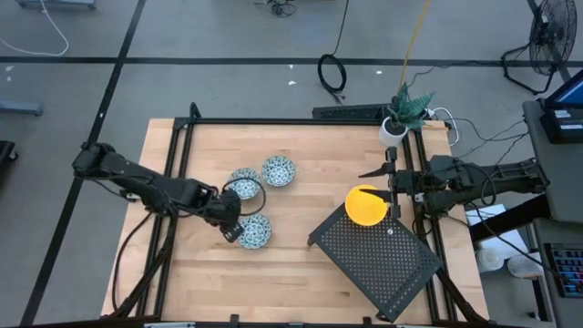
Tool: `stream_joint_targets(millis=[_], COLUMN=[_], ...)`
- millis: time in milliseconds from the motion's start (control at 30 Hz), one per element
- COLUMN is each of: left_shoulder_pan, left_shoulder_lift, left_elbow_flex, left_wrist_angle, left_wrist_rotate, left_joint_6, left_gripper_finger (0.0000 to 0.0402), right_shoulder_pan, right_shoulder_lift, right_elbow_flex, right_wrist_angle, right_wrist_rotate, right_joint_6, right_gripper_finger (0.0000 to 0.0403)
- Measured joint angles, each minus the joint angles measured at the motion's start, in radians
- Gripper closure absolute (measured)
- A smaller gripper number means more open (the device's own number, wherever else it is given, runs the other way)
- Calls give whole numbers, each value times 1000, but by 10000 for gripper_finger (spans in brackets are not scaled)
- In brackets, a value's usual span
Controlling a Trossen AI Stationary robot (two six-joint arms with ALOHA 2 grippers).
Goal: Pick & Place Mini bowls
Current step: Put the blue patterned bowl on the shelf
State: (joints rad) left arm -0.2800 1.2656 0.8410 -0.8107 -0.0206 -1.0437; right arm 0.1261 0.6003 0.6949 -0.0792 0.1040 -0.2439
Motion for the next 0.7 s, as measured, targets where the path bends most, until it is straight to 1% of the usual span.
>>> stream_joint_targets(millis=[133, 200, 433, 700], left_shoulder_pan=[31, 42, 65, 69], left_shoulder_lift=[72, 106, 186, 201], left_elbow_flex=[0, 0, 0, 0], left_wrist_angle=[0, 0, 12, 94], left_wrist_rotate=[103, 128, 133, 134], left_joint_6=[-56, -90, -173, -192], left_gripper_finger=[270, 270, 270, 270], right_shoulder_pan=[0, 0, 0, 0], right_shoulder_lift=[-11, -17, -29, -30], right_elbow_flex=[0, 0, 0, 0], right_wrist_angle=[0, 1, 0, 0], right_wrist_rotate=[0, 0, 0, 0], right_joint_6=[-6, -6, -20, -41], right_gripper_finger=[254, 254, 254, 254])
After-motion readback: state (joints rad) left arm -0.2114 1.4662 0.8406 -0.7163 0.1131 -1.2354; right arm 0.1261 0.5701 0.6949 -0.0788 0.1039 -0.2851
